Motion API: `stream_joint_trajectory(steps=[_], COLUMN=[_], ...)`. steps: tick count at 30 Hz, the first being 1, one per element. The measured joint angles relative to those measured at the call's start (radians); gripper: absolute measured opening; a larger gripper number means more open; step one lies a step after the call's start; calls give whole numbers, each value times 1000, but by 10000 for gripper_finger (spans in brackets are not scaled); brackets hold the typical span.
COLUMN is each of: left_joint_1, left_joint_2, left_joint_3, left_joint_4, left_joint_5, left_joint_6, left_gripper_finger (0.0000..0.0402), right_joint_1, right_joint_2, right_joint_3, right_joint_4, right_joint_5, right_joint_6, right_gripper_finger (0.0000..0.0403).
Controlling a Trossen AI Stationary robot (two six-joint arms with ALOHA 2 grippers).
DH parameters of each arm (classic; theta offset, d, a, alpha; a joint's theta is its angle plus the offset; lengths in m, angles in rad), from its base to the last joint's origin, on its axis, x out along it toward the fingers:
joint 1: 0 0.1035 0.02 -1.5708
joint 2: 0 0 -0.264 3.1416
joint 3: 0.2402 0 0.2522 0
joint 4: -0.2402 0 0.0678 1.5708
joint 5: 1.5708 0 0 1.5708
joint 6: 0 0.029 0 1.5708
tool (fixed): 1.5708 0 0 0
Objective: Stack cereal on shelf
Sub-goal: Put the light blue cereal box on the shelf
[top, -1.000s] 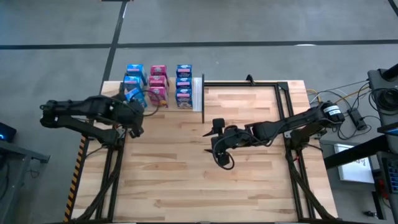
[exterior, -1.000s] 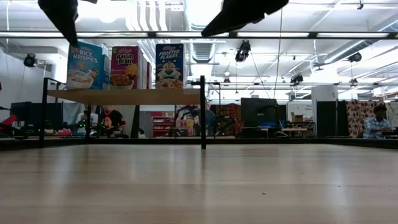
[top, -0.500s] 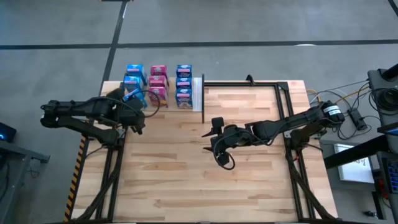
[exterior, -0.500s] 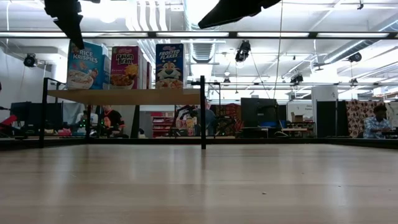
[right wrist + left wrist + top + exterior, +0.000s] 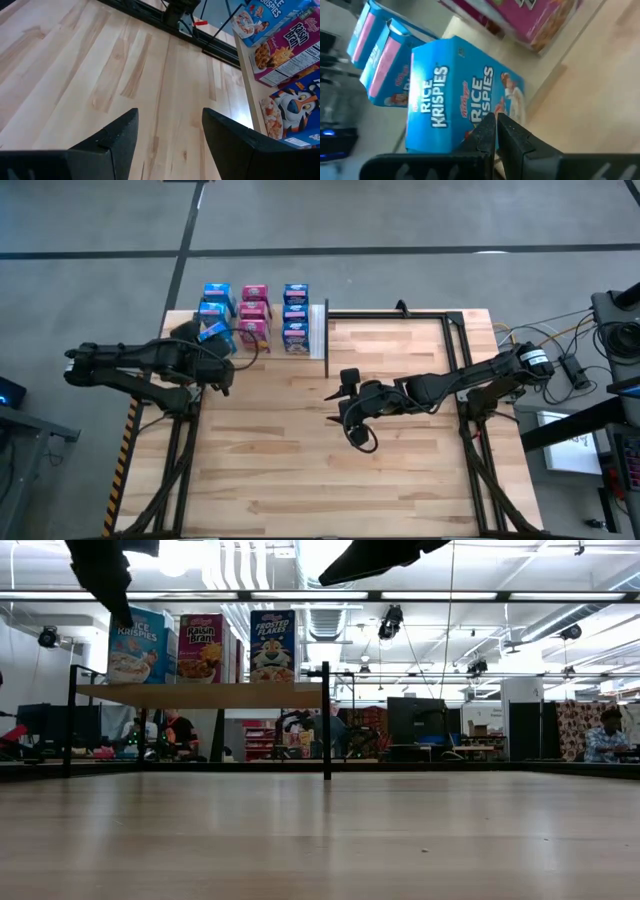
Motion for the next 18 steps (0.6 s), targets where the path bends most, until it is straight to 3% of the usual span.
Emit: stream_joint_trajectory(steps=[9,18], left_joint_1=[9,46], left_joint_2=[-2,-1], left_joint_3=[-90,-102], left_joint_4=[0,0], left_joint_5=[-46,-70], left_joint_6=[44,25], left_gripper_finger=[0,0], right_joint_1=[0,0], right_joint_2=[0,0], right_joint_3=[0,0], right_joint_4=[0,1], right_joint_5=[0,0], right_joint_6=[3,6], right_gripper_finger=[210,210])
